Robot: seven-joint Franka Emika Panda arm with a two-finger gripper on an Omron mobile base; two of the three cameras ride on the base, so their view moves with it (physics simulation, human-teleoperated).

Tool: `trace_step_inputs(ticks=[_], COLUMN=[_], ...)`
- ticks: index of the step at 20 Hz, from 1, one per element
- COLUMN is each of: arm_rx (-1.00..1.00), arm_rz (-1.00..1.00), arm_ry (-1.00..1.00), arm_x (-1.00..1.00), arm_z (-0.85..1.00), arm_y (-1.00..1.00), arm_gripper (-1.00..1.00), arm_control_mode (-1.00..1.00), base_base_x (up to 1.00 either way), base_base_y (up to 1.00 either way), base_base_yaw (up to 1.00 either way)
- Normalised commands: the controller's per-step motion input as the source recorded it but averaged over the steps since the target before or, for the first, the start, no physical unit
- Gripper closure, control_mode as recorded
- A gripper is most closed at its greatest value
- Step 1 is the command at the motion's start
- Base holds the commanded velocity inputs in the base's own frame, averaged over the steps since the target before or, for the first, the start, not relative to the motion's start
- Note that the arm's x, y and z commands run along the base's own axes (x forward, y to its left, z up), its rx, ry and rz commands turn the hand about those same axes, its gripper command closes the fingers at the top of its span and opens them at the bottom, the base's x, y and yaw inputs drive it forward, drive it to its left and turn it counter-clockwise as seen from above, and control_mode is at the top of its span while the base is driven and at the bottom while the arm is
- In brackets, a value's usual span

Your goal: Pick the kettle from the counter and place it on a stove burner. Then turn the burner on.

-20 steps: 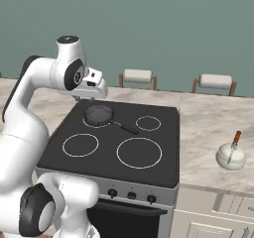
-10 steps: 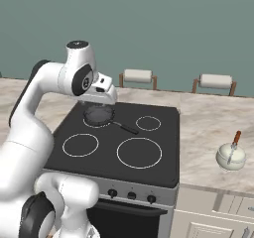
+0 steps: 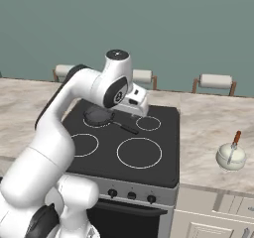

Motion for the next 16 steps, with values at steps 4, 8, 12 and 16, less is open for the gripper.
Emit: trace_step_inputs(ticks=[4, 8, 12, 16], arm_rx=[0.03, 0.01, 0.0, 0.0], arm_rz=[-0.06, -0.02, -0.02, -0.04], arm_ry=[0.0, 0.0, 0.0, 0.0], arm_x=[-0.08, -0.14, -0.11, -0.09], arm_z=[-0.08, -0.12, -0.2, -0.28], arm_y=[-0.99, -0.99, -0.97, -0.86], arm_gripper=[-1.0, -1.0, -1.0, -1.0], arm_control_mode=[-1.0, -1.0, -1.0, -1.0], base_base_x=[0.0, 0.0, 0.0, 0.0], base_base_y=[0.0, 0.0, 0.0, 0.0], base_base_yaw=[0.0, 0.0, 0.0, 0.0])
